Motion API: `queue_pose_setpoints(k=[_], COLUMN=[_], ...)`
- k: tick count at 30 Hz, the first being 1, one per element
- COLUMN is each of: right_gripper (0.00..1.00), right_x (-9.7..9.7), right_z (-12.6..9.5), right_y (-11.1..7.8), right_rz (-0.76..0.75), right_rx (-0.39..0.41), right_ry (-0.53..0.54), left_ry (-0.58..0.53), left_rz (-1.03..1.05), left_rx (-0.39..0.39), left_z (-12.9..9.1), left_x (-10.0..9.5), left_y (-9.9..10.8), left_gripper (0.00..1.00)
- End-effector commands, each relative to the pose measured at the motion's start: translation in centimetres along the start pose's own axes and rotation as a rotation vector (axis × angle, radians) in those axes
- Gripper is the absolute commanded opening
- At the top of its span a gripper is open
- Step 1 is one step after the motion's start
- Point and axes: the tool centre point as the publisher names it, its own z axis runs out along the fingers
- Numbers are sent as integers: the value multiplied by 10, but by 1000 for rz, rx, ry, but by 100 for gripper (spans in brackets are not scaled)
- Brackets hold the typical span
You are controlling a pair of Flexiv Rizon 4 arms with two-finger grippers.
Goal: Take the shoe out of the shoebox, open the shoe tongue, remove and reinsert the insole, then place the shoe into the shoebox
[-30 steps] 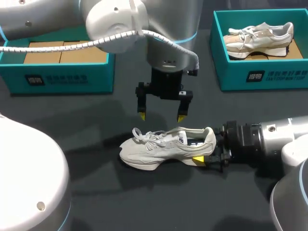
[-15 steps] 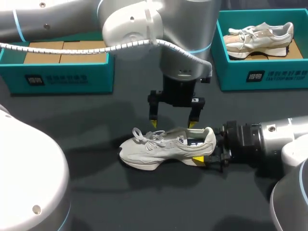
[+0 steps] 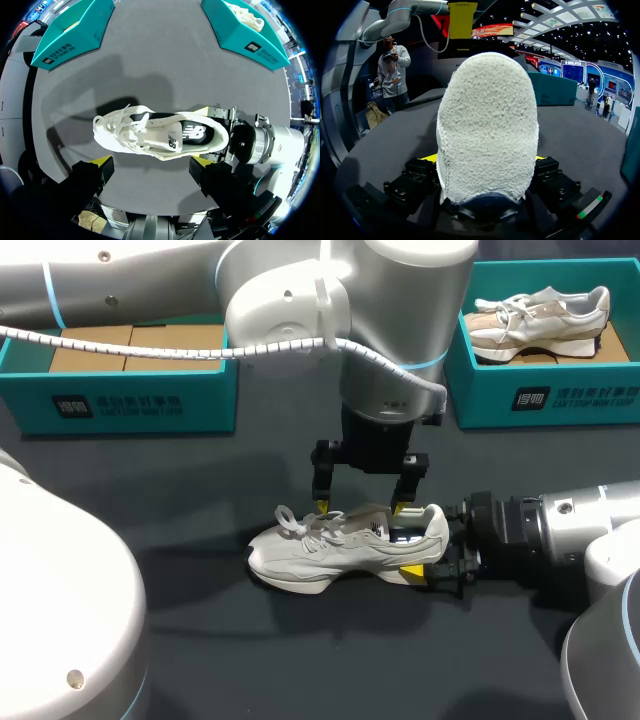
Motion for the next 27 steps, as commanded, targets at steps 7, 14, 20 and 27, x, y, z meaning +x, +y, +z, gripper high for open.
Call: queue_pose_setpoints(k=[7,14,20,27], right_gripper=[0,0,0,0], right_x=[0,0,0,0], right_z=[0,0,0,0], right_y=[1,1,1,1], right_rz=[0,0,0,0], right_rx=[4,4,4,4], right_ry=[-2,-2,-2,-2], left_ry=[-105,-147,-184,-246], left_rz=[-42,-47,-43,-52], left_rx=[-9,-11,-11,2], left_z=[23,35,46,61], left_x=[29,32,32,33], left_y=[-4,-5,-6,-10], left_gripper=[100,100,100,100])
